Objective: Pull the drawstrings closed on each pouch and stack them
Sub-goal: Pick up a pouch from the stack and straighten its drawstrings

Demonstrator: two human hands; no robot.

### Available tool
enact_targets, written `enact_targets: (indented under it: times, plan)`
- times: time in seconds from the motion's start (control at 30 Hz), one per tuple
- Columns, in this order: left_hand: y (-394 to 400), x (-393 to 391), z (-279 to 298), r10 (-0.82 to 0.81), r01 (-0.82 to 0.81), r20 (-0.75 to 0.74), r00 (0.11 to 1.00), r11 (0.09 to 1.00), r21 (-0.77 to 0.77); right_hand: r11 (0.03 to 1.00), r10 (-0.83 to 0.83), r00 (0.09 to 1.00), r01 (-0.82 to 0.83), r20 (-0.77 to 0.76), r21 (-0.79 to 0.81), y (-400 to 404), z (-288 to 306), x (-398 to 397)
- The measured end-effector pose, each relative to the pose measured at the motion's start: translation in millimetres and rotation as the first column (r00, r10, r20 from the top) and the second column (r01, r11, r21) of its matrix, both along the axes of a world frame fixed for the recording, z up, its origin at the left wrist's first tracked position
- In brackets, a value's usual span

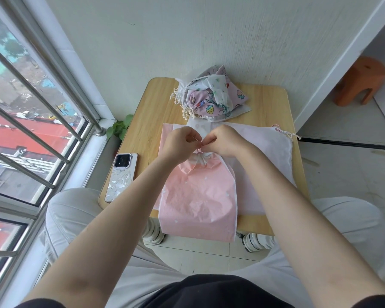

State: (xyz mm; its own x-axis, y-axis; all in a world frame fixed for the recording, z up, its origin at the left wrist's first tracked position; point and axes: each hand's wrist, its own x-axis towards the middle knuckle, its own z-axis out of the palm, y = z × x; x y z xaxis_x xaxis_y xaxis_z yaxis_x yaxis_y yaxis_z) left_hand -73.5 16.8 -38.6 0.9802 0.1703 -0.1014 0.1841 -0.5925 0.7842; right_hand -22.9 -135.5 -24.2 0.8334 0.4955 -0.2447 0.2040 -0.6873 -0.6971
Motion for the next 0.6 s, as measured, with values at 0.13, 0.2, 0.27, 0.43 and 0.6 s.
enact_targets:
  times: [0.13,0.2,0.27,0.43,0.6]
  plan:
    - [-2,0,0,0.018,-0.018,0.021,1.0,1.0,0.001,1.0,-0.027,0.999,0.028,0.042,-0.009,3,0,-3]
    - [-1,0,0,0.009,-0.009,0.019,1.0,1.0,-0.012,0.999,-0.04,0.996,0.043,0.082,-0.032,5,-1,-4]
    - [0,0,1,-0.03,0.03,-0.002,1.0,0.999,0.009,0.997,-0.047,0.992,0.054,0.118,-0.051,5,-1,-5]
    - [5,-1,3,-0.097,0.096,0.0,0.995,0.99,0.099,1.0,-0.016,0.999,0.016,0.052,-0.004,1,-2,-2]
    - [3,-6,-2,-0.122,0.095,0.154,0.981,0.981,0.167,0.985,-0.016,0.99,0.04,-0.14,0.167,-6,-11,2]
